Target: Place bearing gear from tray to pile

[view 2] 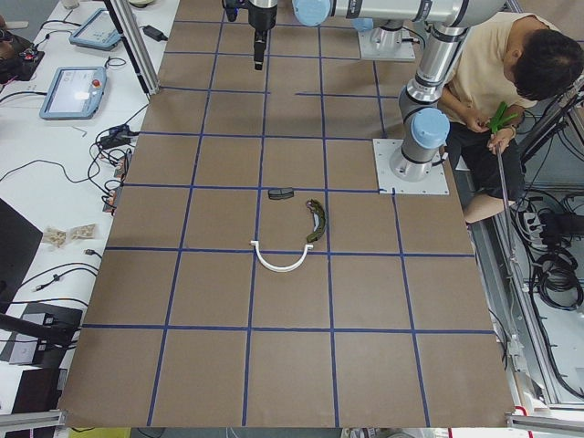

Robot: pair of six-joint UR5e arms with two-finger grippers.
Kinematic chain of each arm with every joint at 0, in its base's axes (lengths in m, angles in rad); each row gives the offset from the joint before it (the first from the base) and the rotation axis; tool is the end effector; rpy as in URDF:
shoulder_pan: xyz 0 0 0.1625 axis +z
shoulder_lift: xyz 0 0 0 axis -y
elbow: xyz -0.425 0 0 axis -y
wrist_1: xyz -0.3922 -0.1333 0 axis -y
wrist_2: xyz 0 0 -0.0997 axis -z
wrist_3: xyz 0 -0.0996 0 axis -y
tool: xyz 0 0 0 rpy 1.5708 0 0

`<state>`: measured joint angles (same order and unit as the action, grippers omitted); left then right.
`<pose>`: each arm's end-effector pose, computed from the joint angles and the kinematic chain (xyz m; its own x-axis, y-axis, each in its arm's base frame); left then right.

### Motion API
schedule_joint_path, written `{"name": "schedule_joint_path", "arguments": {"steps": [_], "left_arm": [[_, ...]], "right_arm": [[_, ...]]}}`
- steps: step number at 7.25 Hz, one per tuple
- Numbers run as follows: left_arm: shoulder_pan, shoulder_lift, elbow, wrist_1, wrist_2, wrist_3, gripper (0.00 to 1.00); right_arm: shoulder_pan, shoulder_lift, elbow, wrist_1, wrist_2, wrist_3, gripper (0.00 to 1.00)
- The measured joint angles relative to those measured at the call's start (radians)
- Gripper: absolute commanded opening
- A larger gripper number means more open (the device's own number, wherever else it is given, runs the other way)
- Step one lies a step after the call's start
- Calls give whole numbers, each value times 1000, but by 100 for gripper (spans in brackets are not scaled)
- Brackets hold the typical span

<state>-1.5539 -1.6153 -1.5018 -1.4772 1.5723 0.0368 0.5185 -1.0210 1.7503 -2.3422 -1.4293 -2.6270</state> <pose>-0.1243 -0.5239 0.5095 -0.9998 0.0195 -0.0058 0.0200 0.9928 -0.1177 -0.4640 -0.4344 0.1692 0.0045 -0.9897 0.1434 -0.9994 -0.0092 -0.0327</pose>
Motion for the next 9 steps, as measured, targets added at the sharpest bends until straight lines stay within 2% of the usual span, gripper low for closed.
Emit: {"name": "schedule_joint_path", "arguments": {"steps": [1,3,5,6,8,9], "left_arm": [[0,0,0,0,0,0,100],[0,0,0,0,0,0,100],[0,0,0,0,0,0,100],[0,0,0,0,0,0,100],[0,0,0,0,0,0,100],[0,0,0,0,0,0,100]], "right_arm": [[0,-1,-1,0,-1,1,7],[0,-10,-5,4,-6,4,7],[25,-99,-3,65,2,80,8],[70,-175,0,162,7,192,8],[208,-333,22,362,28,537,8],[294,-397,44,404,33,716,8]]}}
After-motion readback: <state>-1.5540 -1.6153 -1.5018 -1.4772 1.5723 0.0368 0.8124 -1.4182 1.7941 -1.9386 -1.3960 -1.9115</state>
